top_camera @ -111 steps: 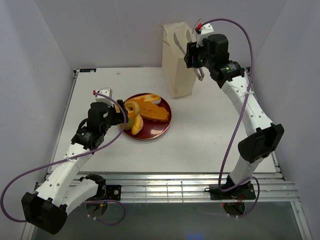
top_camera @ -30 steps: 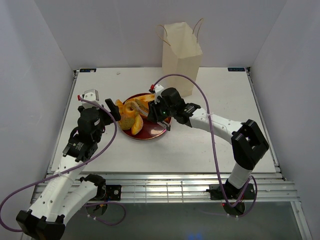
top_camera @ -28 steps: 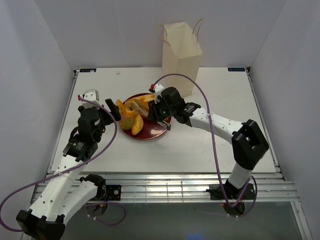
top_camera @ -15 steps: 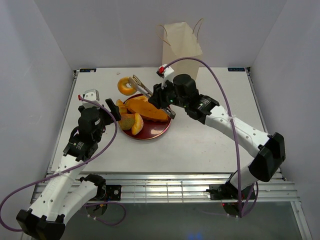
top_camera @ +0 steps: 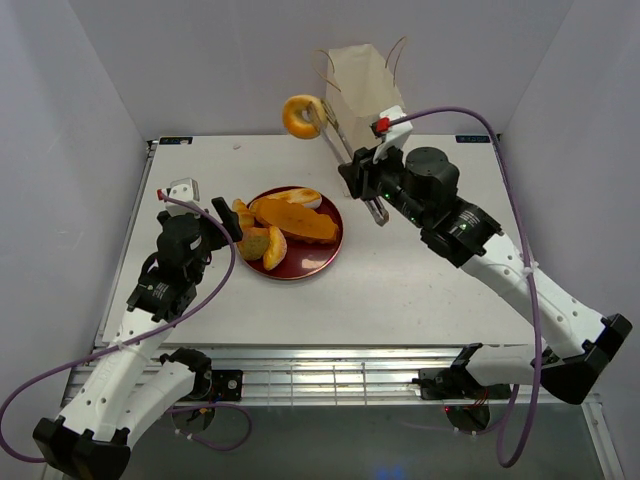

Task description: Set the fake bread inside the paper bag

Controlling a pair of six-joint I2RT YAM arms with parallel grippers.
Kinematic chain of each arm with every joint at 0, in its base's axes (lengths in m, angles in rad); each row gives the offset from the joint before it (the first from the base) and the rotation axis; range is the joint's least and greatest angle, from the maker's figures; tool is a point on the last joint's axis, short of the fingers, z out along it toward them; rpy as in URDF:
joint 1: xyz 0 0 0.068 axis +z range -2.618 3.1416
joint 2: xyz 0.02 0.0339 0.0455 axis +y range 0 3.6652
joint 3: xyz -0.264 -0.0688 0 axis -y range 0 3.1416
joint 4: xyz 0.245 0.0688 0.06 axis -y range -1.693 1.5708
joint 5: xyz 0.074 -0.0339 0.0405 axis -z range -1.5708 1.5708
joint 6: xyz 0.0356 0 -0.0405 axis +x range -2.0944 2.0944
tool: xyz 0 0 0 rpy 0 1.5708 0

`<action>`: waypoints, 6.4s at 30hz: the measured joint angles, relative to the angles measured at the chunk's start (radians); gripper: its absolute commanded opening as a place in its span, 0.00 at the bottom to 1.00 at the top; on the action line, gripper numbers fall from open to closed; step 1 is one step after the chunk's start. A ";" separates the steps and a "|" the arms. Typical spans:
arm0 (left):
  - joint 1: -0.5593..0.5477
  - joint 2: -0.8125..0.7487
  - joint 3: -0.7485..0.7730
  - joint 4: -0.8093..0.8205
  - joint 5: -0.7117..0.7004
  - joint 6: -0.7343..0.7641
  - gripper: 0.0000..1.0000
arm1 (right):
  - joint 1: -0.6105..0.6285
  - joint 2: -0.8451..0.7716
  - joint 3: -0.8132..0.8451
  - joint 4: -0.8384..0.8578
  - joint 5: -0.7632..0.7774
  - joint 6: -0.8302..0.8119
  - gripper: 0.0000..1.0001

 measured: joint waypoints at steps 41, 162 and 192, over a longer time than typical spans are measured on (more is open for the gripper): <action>0.000 0.031 0.000 0.000 0.024 0.000 0.98 | -0.369 0.328 0.205 0.052 -0.008 -0.006 0.60; 0.000 0.056 0.000 0.000 0.085 0.008 0.97 | -0.101 0.341 -0.348 -0.064 -0.207 -0.195 0.67; 0.000 0.056 0.000 0.000 0.089 0.008 0.97 | -0.107 0.233 -0.204 -0.242 -0.210 -0.235 0.33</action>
